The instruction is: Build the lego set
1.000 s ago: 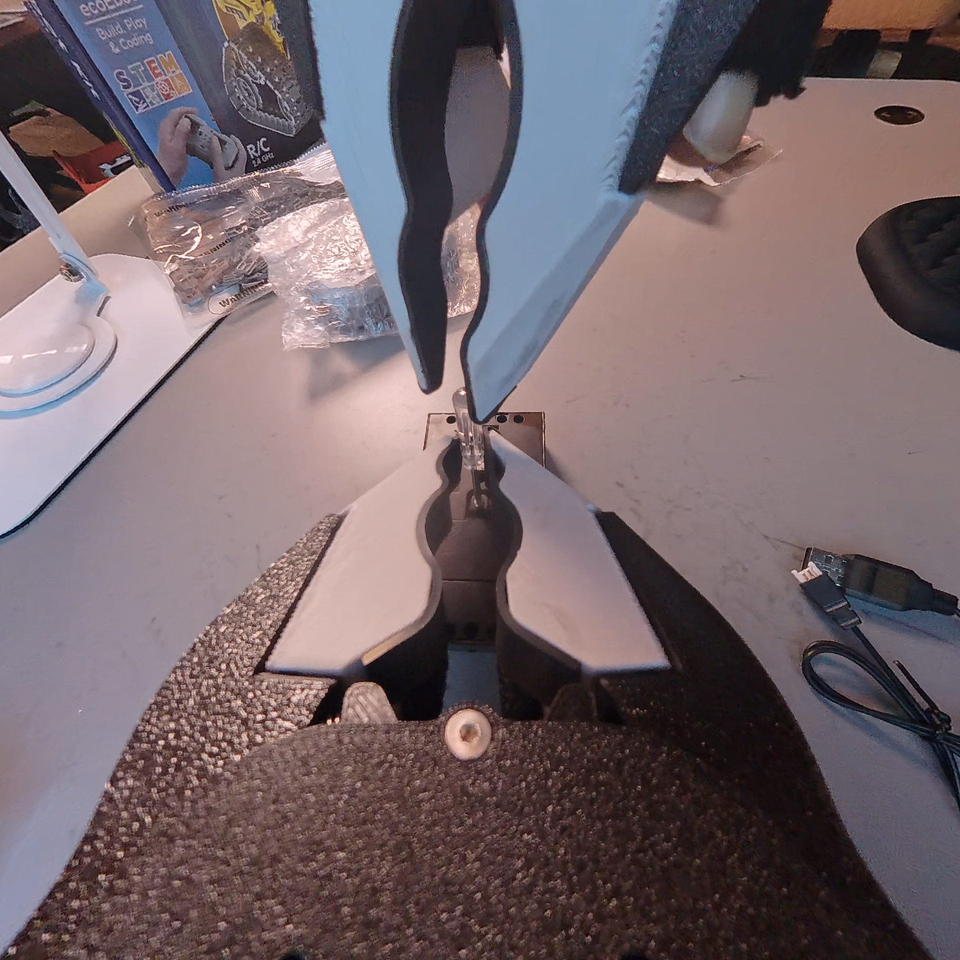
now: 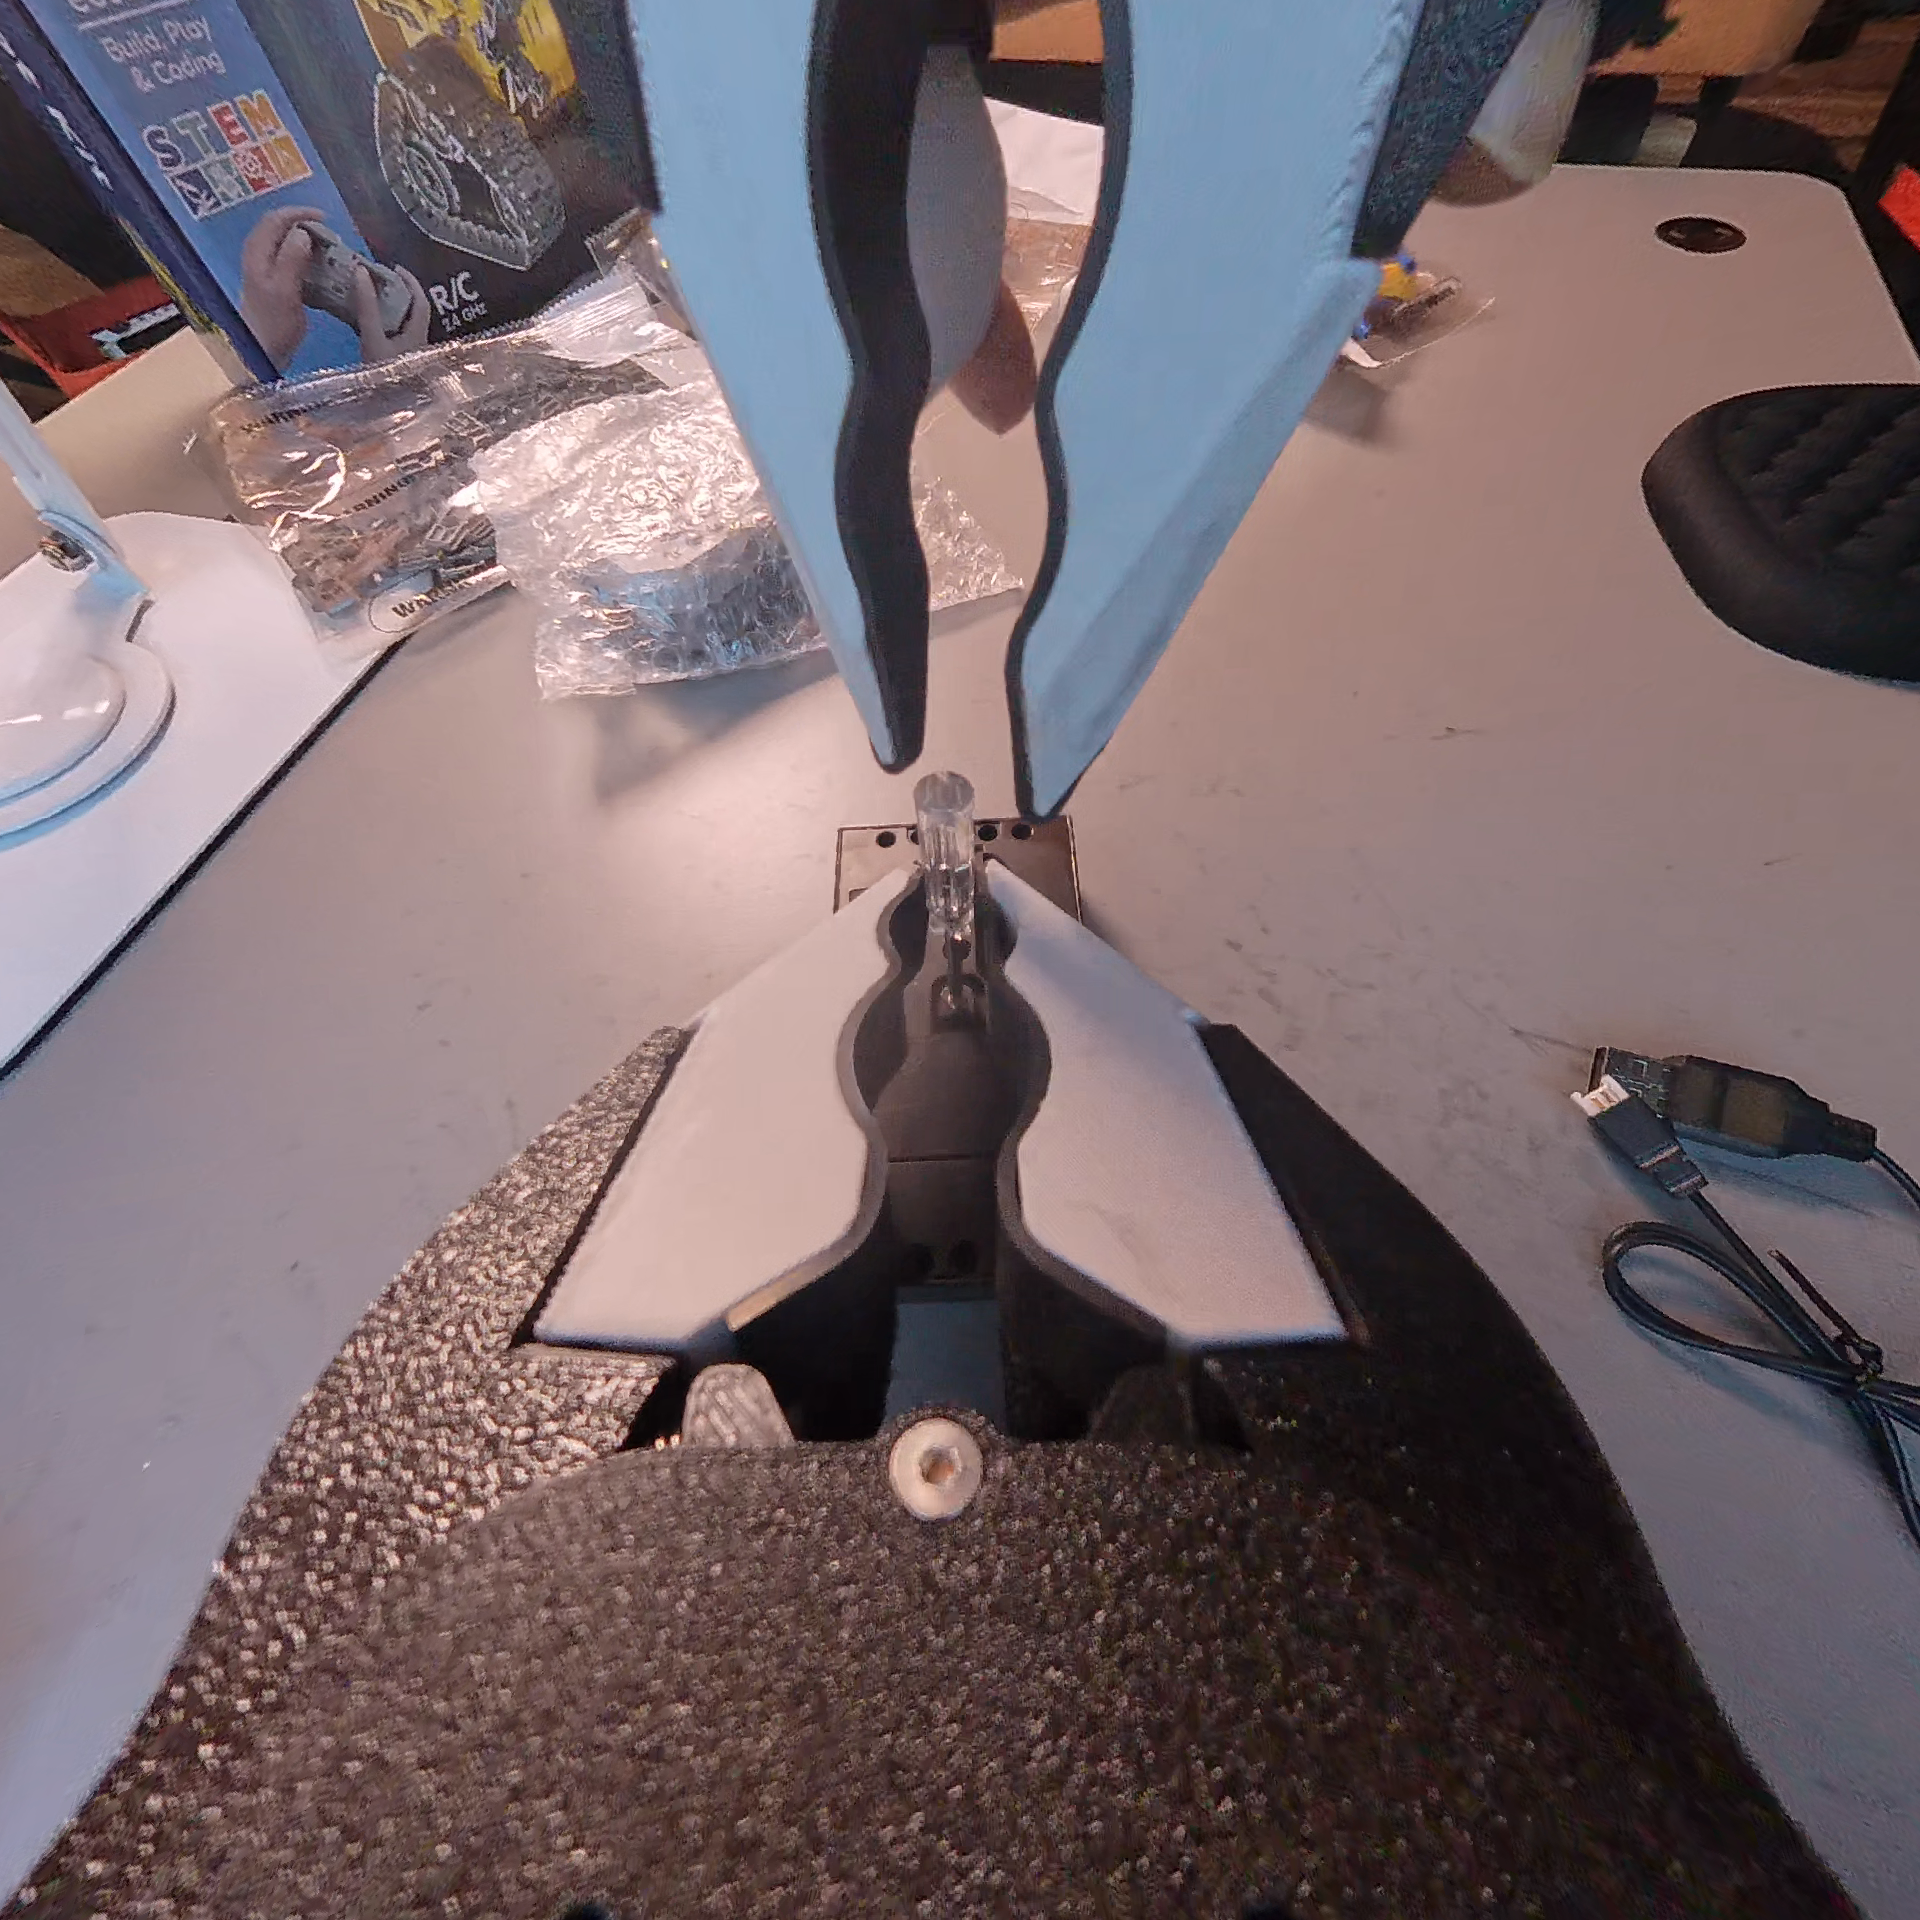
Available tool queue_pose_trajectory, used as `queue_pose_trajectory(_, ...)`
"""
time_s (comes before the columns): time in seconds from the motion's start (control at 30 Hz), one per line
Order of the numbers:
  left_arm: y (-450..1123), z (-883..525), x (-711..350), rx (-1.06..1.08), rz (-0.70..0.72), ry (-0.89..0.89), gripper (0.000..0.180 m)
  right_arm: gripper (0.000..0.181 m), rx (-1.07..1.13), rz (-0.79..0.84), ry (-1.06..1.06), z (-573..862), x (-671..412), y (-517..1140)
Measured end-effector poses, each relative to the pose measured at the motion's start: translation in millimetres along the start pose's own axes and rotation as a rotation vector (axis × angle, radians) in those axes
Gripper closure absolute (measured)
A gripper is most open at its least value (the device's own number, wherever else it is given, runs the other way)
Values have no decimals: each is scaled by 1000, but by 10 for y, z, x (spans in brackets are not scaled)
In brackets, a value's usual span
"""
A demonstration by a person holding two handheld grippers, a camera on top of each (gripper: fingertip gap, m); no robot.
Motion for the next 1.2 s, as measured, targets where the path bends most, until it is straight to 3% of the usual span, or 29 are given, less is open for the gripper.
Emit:
queue_pose_trajectory(0.17,-1,0,1,-18,2,-13,172,170,10,6,161,5,60,59)
queue_pose_trajectory(0.33,-18,-20,6,-25,2,-34,172,174,-31,-32,159,106,-6,90)
queue_pose_trajectory(0.43,-29,-27,12,5,-7,-28,172,174,-93,-70,-49,150,-53,97)
queue_pose_trajectory(0.57,-62,-54,3,52,15,-15,167,174,-149,-108,-567,161,-76,91)
queue_pose_trajectory(0.73,-47,-45,7,71,-4,5,171,174,-176,-128,-700,140,-143,107)
queue_pose_trajectory(0.83,-56,-73,7,57,-3,-19,171,172,-123,-119,-515,169,-122,93)
queue_pose_trajectory(0.9,-61,-83,6,49,-2,-32,172,161,-124,-64,-306,162,-99,56)
queue_pose_trajectory(1.03,-58,-84,4,34,0,-45,172,163,-75,-22,47,163,-32,55)
queue_pose_trajectory(1.2,-61,-81,7,24,2,-52,172,174,-93,-14,129,182,-22,105)
Point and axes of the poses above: each gripper's, where its closed fingertips meet, y out along the fingers, x out of its underside, z = x × y across the jaws, the point moved 10 cm from there along -y, back along the fingers, and after that the axes turned 15 degrees about -y, right-handed, at the moved point
